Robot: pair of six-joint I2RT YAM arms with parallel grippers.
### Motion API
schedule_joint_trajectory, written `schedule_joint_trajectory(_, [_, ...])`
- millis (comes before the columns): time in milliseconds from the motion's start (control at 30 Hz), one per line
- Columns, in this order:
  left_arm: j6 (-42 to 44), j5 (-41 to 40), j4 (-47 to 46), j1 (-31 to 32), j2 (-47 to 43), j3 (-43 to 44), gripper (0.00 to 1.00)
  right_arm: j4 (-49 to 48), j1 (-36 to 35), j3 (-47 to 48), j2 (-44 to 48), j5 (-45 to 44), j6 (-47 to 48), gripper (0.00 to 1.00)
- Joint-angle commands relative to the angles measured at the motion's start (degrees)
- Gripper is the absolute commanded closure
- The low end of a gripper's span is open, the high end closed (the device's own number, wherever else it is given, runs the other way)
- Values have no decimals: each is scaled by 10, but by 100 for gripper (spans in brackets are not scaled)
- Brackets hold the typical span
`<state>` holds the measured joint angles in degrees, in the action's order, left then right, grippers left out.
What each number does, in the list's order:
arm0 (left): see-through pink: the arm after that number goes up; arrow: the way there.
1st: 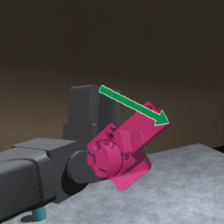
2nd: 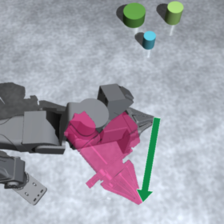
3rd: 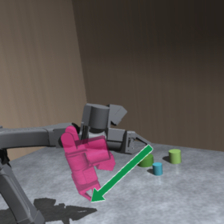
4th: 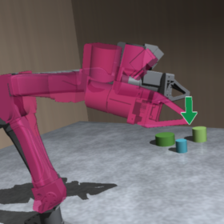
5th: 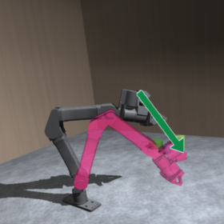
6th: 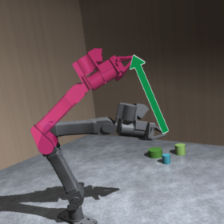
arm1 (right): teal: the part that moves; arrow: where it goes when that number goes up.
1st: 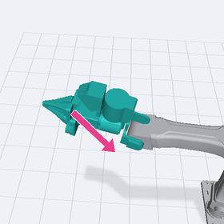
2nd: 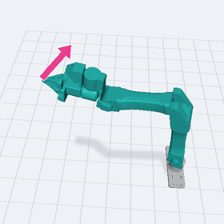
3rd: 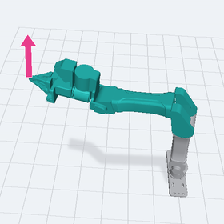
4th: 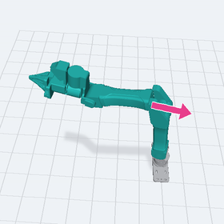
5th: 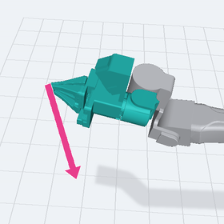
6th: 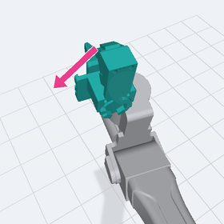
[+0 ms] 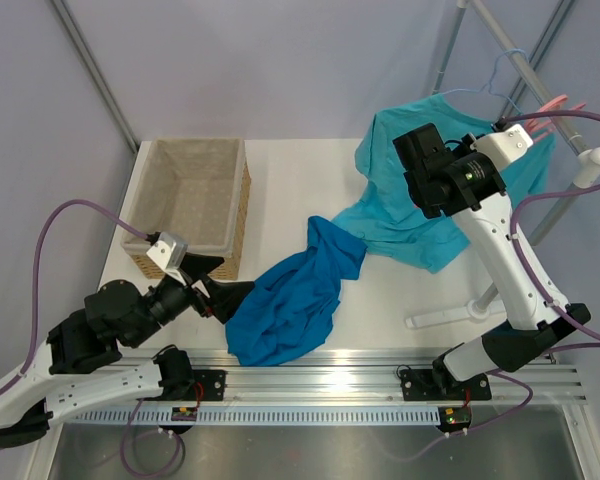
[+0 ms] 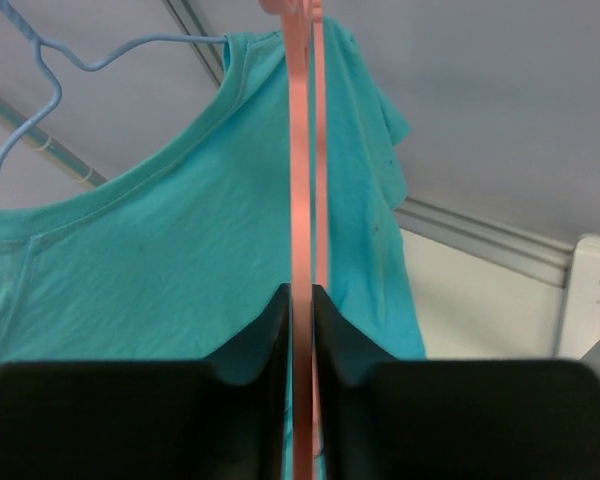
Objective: Remove the t-shirt from the hanger
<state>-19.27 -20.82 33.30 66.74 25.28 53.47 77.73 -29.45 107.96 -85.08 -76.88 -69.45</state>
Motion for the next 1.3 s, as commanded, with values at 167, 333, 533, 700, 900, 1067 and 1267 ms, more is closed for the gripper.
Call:
schedule_joint_trajectory(167, [11,5,-30,2,-2,-7,1,53,3,1,30,18,-3,38])
schedule_joint_trajectory(333, [37,3,-33,2,15,-7,1,-29,3,-49,105,94,140,11])
schedule_joint_trajectory(533, [68,9,-18,1,85,22,1,-71,3,-133,170,231,268,1])
schedule_joint_trajectory(700, [84,50,0,1,177,24,1,-126,3,-236,243,336,380,1])
schedule_joint_trajectory(900, [92,83,15,2,294,29,1,-199,3,-342,375,533,498,0])
schedule_joint_trajectory(1067, [85,57,34,2,400,53,1,-203,3,-357,412,562,498,0])
schedule_joint_trajectory(1267, [79,41,32,1,489,62,1,-197,3,-381,440,620,469,0])
